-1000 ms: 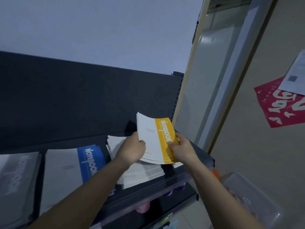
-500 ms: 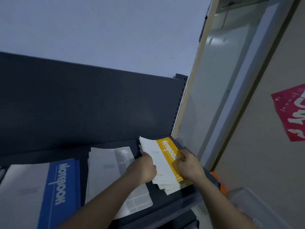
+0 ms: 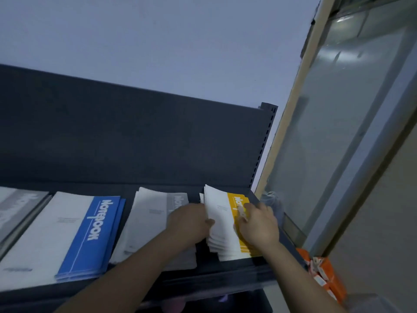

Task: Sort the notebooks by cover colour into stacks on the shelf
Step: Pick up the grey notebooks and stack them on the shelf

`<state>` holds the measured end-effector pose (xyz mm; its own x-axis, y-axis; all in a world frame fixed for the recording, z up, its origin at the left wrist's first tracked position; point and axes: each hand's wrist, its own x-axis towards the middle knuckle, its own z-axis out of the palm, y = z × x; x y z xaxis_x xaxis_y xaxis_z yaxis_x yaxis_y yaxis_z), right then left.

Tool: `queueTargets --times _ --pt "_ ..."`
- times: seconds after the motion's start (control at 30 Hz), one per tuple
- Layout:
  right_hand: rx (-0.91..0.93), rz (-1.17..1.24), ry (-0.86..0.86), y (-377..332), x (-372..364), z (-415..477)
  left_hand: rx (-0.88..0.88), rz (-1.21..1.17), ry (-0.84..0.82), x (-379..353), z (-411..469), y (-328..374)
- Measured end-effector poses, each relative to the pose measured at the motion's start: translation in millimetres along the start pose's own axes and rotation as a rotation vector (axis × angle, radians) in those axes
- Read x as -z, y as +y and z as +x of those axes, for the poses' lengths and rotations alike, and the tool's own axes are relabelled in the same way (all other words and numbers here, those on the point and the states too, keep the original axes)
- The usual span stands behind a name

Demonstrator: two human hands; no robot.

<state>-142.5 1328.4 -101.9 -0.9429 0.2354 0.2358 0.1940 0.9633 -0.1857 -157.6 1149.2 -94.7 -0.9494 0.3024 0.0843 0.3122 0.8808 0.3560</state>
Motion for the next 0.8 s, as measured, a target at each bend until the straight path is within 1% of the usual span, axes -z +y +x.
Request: queueTargets --times 0.13,0.3,0.4,0.53,0.8 --pt "0.212 0.068 0.011 -40.1 4.3 3.9 0.068 0.174 0.177 21.6 -20.1 -26.4" --pt "0.464 0.158 0.019 -109.4 2.6 -1.8 0.218 0.383 0.253 58.8 -60.5 -71.1" --pt "0.593 0.136 -0.029 -153.9 1.6 -11.4 0.313 0.505 0.273 77.9 -90.3 -102.1" --pt "0.754 0.101 -0.070 -213.0 -0.5 -30.0 0.453 0.639 0.261 98.9 -132.1 -145.6" --pt "1.002 0.060 -0.111 -334.7 -6.1 -82.9 0.682 0.684 0.265 142.5 -223.4 -232.4"
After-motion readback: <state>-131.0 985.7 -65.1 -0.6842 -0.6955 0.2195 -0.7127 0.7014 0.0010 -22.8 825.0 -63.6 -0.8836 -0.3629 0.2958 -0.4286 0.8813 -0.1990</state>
